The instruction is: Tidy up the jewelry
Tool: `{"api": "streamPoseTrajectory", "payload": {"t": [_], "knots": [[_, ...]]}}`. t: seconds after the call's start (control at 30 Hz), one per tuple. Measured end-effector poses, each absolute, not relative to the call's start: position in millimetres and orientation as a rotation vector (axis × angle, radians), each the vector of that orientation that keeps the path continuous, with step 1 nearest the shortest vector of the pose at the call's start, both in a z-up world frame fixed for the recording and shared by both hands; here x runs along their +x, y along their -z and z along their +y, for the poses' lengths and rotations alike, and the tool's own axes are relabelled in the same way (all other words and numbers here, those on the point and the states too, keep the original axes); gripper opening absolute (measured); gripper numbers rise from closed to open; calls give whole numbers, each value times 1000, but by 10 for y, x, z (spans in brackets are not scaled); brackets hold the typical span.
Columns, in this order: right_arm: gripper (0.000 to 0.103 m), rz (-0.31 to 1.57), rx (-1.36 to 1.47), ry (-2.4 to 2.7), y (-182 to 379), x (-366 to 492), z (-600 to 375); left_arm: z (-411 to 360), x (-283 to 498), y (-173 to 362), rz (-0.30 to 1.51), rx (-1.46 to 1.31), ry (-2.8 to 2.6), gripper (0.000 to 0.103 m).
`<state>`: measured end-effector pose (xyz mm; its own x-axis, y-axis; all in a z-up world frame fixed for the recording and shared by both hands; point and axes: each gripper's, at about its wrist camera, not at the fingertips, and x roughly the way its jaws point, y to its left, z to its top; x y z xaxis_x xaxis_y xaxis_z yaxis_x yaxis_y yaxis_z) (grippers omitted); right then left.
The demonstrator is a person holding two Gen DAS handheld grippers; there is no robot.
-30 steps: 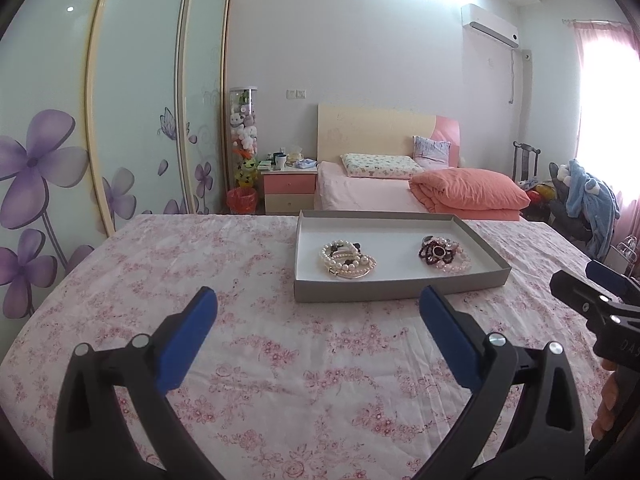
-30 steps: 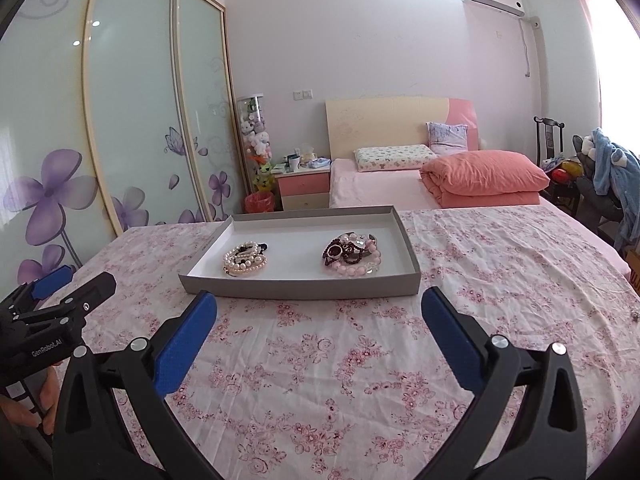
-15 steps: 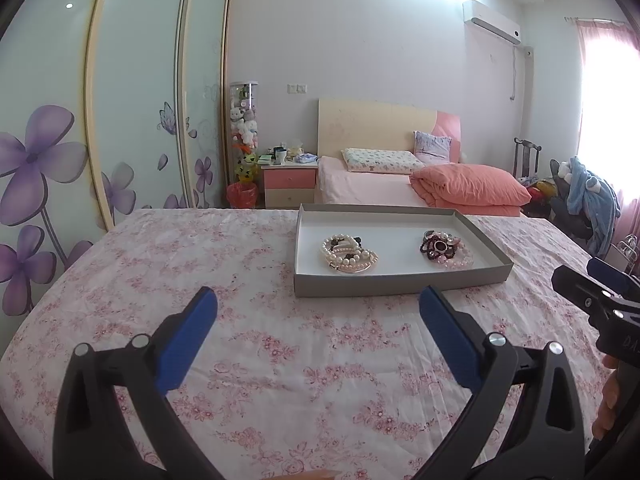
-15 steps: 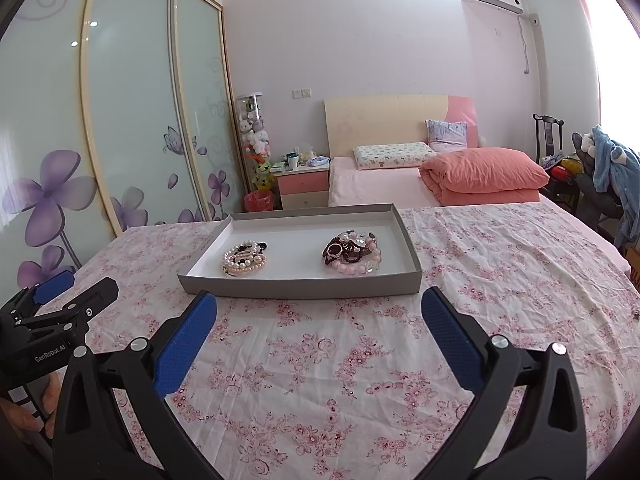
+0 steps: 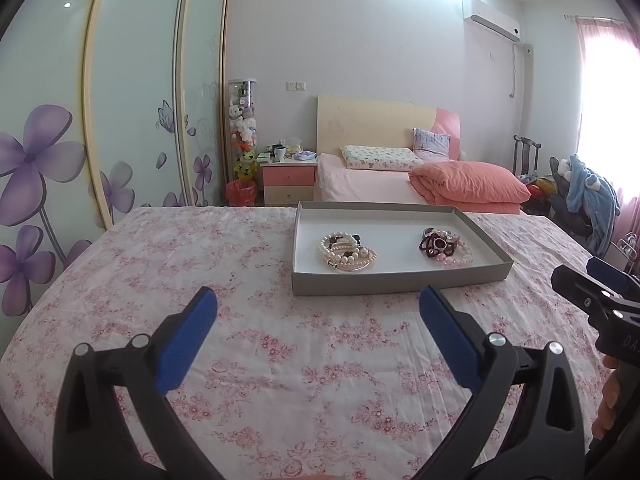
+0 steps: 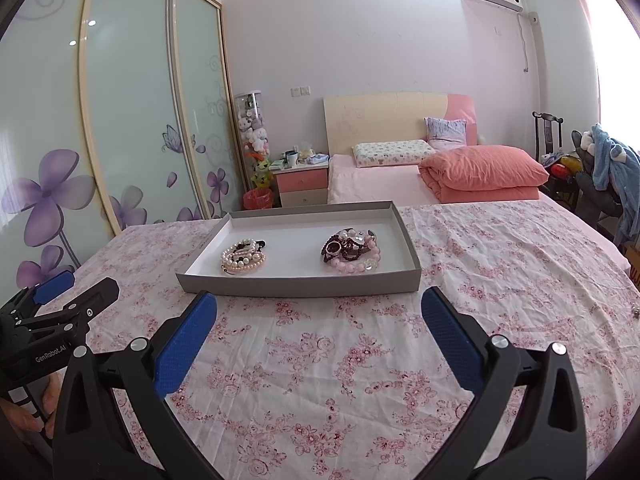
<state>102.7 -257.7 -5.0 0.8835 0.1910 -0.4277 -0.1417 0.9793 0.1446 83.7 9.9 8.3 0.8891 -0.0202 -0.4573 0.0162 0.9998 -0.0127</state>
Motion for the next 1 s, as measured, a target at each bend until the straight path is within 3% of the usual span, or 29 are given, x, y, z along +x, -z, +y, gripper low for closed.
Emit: {"api": "streamPoseTrajectory", "payload": {"t": [1.0], "knots": [[101, 462, 116, -172, 93, 1030, -2577, 74, 857, -84, 482, -5, 18, 99]]}}
